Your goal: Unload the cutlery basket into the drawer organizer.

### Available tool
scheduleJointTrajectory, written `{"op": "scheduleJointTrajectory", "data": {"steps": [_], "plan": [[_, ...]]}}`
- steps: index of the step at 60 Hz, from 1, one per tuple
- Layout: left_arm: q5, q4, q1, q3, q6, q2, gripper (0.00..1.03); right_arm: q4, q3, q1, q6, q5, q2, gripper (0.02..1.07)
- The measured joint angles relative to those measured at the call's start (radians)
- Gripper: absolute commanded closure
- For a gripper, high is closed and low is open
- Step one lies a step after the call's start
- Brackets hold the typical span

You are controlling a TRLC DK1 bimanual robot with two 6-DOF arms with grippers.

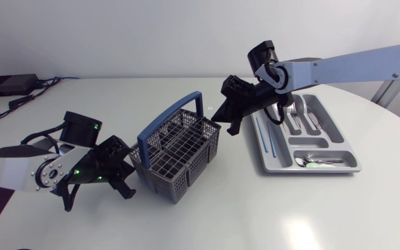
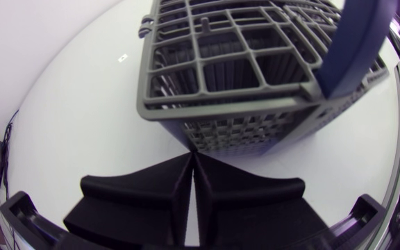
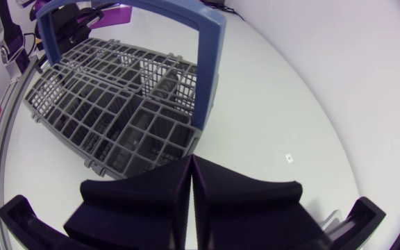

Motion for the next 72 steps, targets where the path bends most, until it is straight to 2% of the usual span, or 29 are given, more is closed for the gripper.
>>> {"op": "scheduleJointTrajectory", "data": {"steps": [9,23,31,43,51,59,72], "plan": [[-0.002,0.064,0.03,0.07,0.0,0.085,0.97,0.005,-0.071,0.028,0.004,0.001,-0.056,1.01],[0.0,0.094,0.083,0.217,0.024,0.234,0.97,0.056,-0.129,0.068,0.043,0.061,-0.102,1.01],[0.004,0.123,0.088,0.292,0.03,0.298,0.97,0.075,-0.136,0.101,0.069,0.059,-0.102,1.01],[0.014,0.137,0.144,0.356,0.018,0.345,0.97,0.077,-0.163,0.119,0.095,0.053,-0.132,1.01],[0.035,0.151,0.172,0.362,0.018,0.338,0.97,0.07,-0.233,0.083,0.098,0.044,-0.225,1.01],[0.044,0.151,0.179,0.344,0.018,0.304,0.97,0.072,-0.271,-0.024,0.093,0.034,-0.321,1.01],[0.047,0.152,0.179,0.301,0.018,0.249,0.97,0.131,-0.34,-0.093,0.074,0.036,-0.301,1.01]]}}
